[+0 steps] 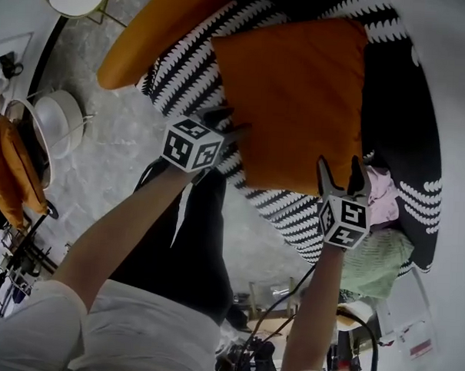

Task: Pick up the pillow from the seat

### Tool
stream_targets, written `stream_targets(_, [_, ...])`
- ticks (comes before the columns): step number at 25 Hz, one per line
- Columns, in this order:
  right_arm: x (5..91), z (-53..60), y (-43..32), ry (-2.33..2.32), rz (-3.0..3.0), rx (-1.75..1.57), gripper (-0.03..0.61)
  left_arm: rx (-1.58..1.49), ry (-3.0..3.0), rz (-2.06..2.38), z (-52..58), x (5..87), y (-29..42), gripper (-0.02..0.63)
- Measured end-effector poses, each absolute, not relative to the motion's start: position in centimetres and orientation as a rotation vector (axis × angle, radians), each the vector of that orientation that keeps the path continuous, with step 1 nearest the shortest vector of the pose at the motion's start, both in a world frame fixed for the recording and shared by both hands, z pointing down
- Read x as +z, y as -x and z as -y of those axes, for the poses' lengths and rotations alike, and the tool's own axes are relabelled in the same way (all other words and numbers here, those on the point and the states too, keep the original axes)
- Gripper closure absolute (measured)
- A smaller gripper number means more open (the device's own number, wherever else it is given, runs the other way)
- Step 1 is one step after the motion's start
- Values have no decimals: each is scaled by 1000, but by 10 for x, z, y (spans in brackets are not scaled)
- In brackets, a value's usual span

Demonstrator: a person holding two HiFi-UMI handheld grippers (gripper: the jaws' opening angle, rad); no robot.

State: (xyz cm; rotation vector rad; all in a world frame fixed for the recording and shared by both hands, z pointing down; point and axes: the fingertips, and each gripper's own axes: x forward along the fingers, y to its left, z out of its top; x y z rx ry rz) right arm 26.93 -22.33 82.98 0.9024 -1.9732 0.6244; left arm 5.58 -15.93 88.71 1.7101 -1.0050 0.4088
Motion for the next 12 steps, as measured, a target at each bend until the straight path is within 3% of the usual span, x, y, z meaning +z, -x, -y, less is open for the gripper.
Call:
stream_targets(7, [872, 235, -278, -901, 1916, 609, 109, 357, -1528, 1029, 150, 944, -47, 226])
stream_targets(12, [895, 239, -281, -872, 1881, 621, 74, 350, -1492, 970, 150, 967, -60, 183])
